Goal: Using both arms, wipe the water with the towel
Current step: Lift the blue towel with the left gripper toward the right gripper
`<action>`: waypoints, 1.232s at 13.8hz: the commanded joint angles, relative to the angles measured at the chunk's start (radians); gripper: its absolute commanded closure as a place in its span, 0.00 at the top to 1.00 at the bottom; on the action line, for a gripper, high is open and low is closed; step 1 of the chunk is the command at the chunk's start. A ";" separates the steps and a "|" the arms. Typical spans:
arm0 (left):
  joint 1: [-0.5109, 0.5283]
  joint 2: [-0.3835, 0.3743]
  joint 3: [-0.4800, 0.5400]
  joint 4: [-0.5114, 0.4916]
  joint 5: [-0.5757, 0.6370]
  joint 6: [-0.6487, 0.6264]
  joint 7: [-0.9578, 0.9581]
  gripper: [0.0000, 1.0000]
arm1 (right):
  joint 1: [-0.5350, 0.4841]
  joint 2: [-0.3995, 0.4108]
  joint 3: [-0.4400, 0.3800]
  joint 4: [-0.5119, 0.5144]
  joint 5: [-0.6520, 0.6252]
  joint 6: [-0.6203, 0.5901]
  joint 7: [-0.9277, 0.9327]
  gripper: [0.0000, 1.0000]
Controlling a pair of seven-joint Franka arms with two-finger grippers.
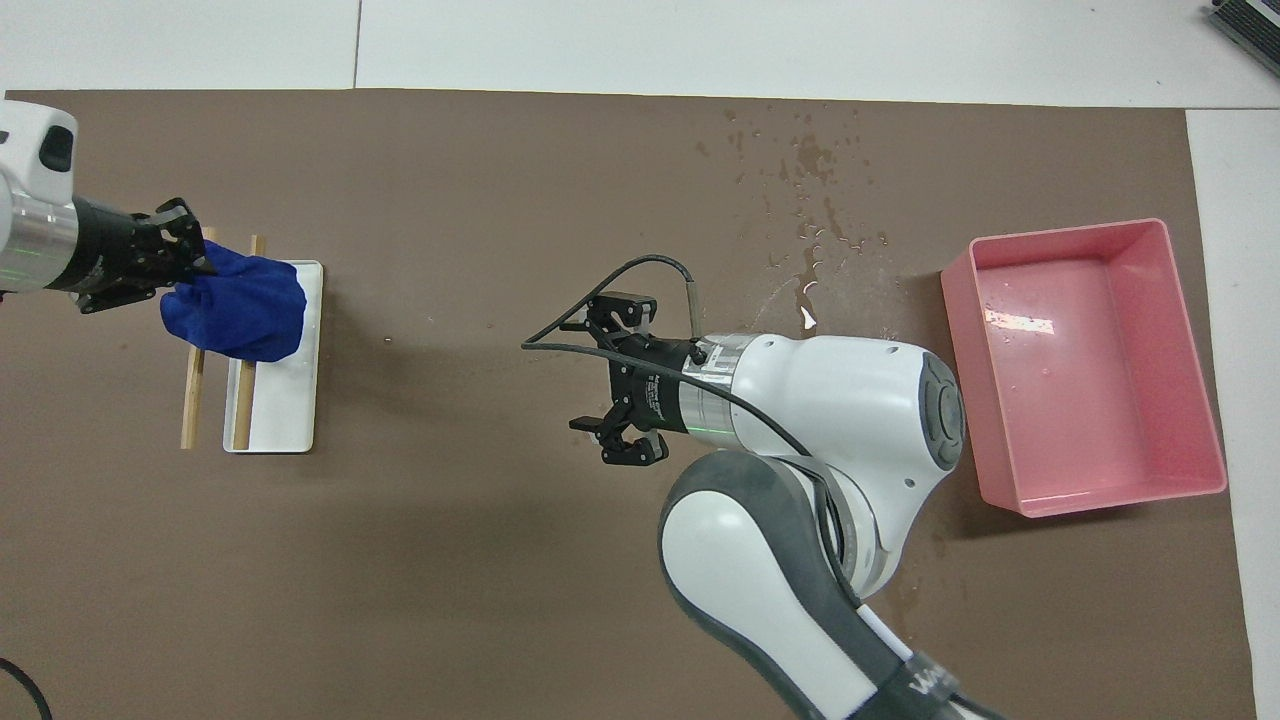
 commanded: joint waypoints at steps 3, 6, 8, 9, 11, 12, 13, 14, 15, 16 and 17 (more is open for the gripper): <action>0.002 -0.110 0.001 -0.003 -0.309 -0.116 -0.452 0.00 | 0.006 -0.001 0.002 -0.005 0.024 0.029 0.010 1.00; -0.030 -0.162 -0.002 -0.058 -0.438 -0.115 -0.610 0.00 | 0.009 -0.001 0.002 -0.005 0.024 0.029 0.010 1.00; -0.083 -0.176 -0.002 -0.078 -0.443 -0.110 -0.647 0.00 | 0.009 -0.001 0.003 0.000 0.024 0.029 0.014 1.00; -0.118 -0.190 -0.002 -0.090 -0.443 -0.109 -0.661 0.00 | 0.018 0.000 0.003 0.006 0.024 0.030 0.039 1.00; -0.172 -0.210 -0.002 -0.124 -0.443 -0.104 -0.683 0.00 | 0.037 0.000 0.003 0.007 0.026 0.030 0.071 1.00; -0.204 -0.218 -0.001 -0.142 -0.443 -0.081 -0.684 0.00 | 0.041 0.000 0.005 0.007 0.026 0.030 0.083 1.00; -0.228 -0.225 -0.002 -0.165 -0.443 -0.045 -0.690 0.00 | 0.064 0.000 0.005 0.007 0.027 0.030 0.112 1.00; -0.254 -0.240 -0.001 -0.199 -0.443 -0.009 -0.693 0.00 | 0.066 0.002 0.006 0.012 0.031 0.032 0.140 1.00; -0.276 -0.257 -0.001 -0.240 -0.443 0.023 -0.693 0.00 | 0.070 0.003 0.005 0.021 0.055 0.032 0.148 1.00; -0.296 -0.273 -0.001 -0.271 -0.443 0.046 -0.693 0.00 | 0.070 0.006 0.005 0.024 0.075 0.033 0.148 1.00; -0.316 -0.285 -0.001 -0.296 -0.443 0.054 -0.695 0.00 | 0.070 0.006 0.005 0.027 0.078 0.034 0.149 1.00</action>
